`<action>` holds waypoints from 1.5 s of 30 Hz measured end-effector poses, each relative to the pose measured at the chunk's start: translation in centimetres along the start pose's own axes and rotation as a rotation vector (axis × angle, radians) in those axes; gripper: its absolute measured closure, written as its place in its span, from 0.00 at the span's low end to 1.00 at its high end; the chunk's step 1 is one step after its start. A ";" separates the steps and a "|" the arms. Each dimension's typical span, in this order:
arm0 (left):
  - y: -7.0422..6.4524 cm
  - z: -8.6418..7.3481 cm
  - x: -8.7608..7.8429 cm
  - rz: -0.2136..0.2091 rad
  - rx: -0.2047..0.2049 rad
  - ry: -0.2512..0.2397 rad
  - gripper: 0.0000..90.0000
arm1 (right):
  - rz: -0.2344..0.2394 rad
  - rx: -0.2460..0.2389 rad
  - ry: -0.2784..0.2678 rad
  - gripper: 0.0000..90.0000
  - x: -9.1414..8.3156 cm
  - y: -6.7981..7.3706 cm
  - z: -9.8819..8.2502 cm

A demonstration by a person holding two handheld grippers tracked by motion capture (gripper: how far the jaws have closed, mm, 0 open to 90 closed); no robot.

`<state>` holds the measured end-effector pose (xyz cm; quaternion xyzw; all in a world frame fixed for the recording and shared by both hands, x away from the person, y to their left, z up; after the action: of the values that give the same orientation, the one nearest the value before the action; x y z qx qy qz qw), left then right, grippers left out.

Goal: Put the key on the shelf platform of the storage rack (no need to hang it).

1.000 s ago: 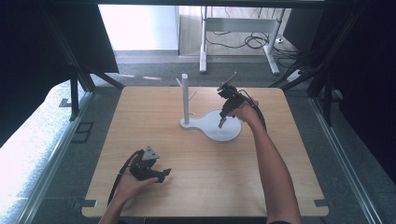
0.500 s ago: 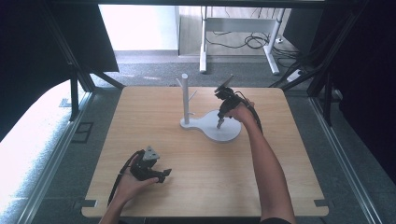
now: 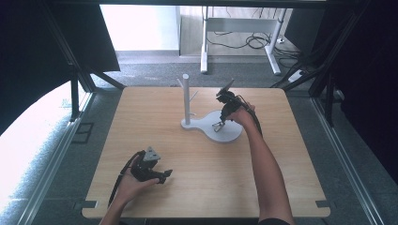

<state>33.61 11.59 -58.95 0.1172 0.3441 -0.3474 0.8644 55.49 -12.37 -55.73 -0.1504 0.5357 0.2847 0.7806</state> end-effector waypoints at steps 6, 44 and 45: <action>0.0 0.0 0.1 0.001 0.003 0.002 0.26 | -0.011 0.010 -0.005 0.99 0.5 -0.7 -0.4; -0.4 -0.3 0.6 0.001 0.020 0.025 0.26 | 0.048 -0.040 -0.189 0.57 -4.6 1.1 -3.5; -0.4 -0.3 0.6 0.000 0.018 0.024 0.26 | 0.055 -0.037 -0.198 0.57 -4.9 1.2 -3.9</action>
<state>33.49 11.06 -59.58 0.1293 0.3515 -0.3490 0.8590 50.55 -14.85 -52.59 -0.1211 0.4547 0.3294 0.8185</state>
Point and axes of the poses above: each handheld gripper's, and its own axes: x roughly forward along the jaws, z roughly out of its top, y roughly to its left, the point moved 10 cm from there along x, roughly forward along the jaws, and after that the axes turned 6 degrees about -y, right-handed, at the moved point
